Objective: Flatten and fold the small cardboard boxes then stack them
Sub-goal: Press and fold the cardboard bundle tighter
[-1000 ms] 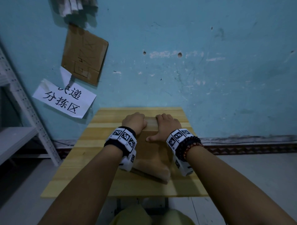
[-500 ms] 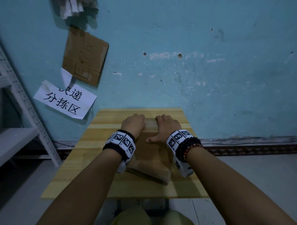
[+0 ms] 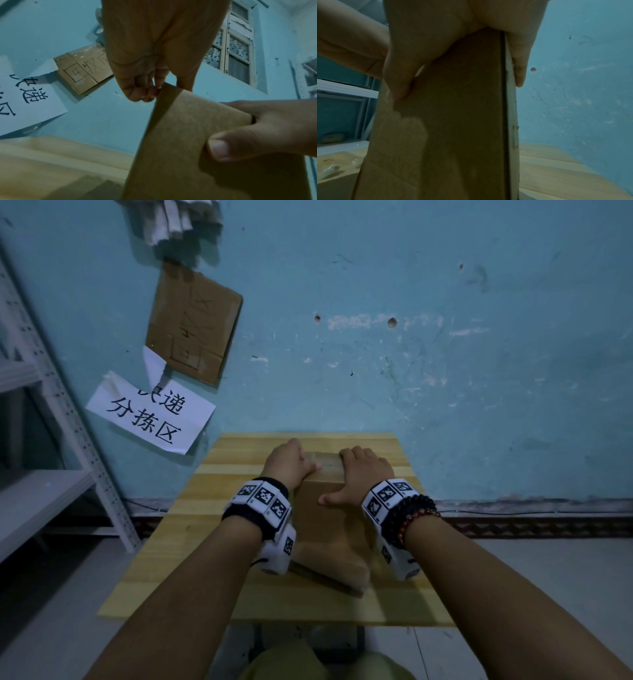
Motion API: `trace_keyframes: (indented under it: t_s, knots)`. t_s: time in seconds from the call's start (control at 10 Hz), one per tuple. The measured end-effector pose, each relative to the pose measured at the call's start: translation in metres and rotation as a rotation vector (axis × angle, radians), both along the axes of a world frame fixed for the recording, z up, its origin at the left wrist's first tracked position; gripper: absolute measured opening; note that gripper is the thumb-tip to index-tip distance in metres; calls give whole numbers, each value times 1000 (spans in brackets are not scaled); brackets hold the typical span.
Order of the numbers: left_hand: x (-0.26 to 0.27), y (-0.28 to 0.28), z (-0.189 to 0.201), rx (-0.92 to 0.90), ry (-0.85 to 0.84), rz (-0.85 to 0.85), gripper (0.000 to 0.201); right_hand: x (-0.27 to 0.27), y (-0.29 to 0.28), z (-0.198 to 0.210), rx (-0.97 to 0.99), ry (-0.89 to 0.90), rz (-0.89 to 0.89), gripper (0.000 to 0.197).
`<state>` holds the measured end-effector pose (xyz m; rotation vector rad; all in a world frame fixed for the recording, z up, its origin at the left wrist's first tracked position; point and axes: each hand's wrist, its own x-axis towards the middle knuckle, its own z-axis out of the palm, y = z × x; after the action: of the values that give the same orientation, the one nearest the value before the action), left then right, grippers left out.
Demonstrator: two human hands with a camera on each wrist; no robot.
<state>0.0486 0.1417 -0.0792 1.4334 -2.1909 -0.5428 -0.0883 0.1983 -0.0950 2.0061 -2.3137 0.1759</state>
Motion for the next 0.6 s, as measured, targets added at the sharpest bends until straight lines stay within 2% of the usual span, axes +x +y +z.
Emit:
trace_keyframes:
  t_s: [0.1,0.2,0.3,0.6]
  knots:
    - [-9,2,1,-64,-27,53,22,0,0,0,-1,3,-3,97]
    - [-18,4,4,-57,-132,93,35,0,0,0,6,8,-14,97]
    - [-20,5,2,-124,-174,97,33,0,-1,0,3,10,-17,97]
    - [-16,7,5,-192,-200,84,24,1,-1,0,0,13,-20,97]
